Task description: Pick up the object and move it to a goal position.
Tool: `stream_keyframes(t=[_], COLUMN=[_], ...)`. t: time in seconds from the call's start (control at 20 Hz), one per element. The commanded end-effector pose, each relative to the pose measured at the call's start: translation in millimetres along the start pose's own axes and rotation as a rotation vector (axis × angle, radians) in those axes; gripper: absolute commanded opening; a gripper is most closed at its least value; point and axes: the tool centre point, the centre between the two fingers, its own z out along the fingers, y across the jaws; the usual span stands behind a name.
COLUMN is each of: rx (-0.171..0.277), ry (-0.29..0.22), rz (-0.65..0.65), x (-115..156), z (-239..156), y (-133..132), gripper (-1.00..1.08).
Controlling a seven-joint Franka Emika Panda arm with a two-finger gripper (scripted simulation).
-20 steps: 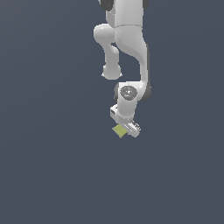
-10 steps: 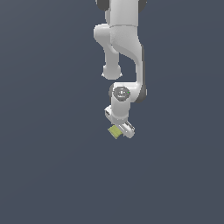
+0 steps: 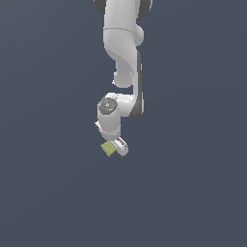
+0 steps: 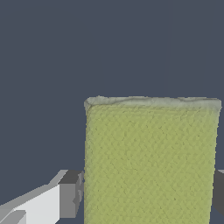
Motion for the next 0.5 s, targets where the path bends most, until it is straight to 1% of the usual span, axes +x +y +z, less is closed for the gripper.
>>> stream_keyframes(t=[0.0,0.2,0.45], rx=[0.001,0.001,0.001], ry=[0.000,0.000,0.000], rz=[-0.002,-0.002,-0.002], x=[18.3,36.7,43.1], z=[-1.3,-2.2,-2.5], y=[9.4,18.8,20.8], gripper=[-1.00,-1.00,-1.00])
